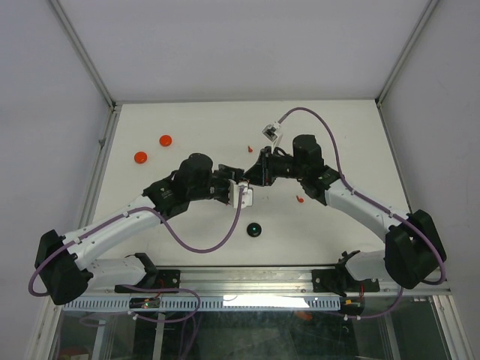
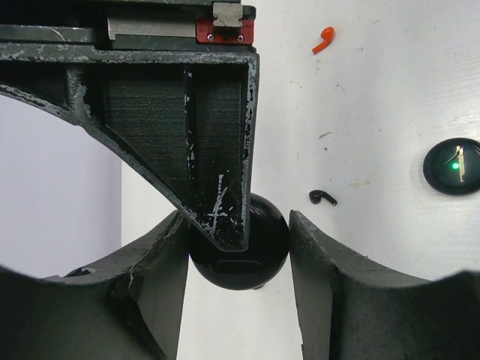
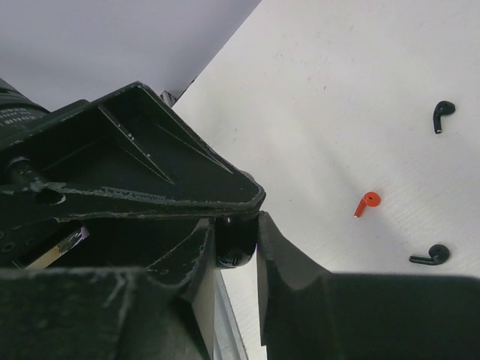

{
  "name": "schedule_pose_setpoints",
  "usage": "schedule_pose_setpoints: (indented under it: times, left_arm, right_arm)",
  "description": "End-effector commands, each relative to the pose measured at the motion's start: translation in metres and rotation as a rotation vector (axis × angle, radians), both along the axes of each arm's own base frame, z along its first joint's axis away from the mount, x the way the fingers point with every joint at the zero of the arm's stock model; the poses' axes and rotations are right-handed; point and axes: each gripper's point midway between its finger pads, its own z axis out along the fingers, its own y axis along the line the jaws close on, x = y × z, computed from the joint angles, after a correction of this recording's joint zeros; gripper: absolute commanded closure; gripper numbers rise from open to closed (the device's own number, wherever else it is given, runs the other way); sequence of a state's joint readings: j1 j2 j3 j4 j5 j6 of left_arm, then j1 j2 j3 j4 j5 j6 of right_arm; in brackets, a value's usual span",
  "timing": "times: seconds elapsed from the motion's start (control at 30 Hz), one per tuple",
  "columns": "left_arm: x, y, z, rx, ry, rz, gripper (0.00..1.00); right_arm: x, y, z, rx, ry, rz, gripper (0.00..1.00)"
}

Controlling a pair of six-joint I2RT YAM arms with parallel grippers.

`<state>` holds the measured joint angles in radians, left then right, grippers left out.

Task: Insert the wireless bluetooth earbuds into the charging case
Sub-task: Pick up the charging case at the center of the board, then open the charging case.

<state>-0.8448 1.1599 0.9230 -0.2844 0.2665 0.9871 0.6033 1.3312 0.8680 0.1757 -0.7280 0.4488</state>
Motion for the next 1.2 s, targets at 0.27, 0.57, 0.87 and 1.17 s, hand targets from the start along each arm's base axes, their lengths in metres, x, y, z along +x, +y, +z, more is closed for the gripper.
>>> schedule_pose_setpoints:
  times: [0.27, 0.57, 0.87, 1.17]
  left_arm:
    - [-0.002, 0.005, 0.032, -0.148, -0.009, 0.085, 0.38]
    - [0.002, 0.022, 0.039, -0.385, 0.125, 0.284, 0.24]
    - [-0.007, 0.020, 0.058, -0.804, 0.460, 0.306, 0.21]
    - [-0.020, 0.030, 0.084, -1.155, 0.743, 0.158, 0.25]
  right_arm:
    - [0.001, -0.002, 0.032, 0.103, -0.103, -0.014, 0.92]
    - [0.012, -0.019, 0.051, 0.191, -0.179, -0.140, 0.93]
    - [0.014, -0.032, 0.070, 0.303, -0.246, -0.239, 0.92]
    - [0.005, -0.035, 0.089, 0.428, -0.283, -0.227, 0.91]
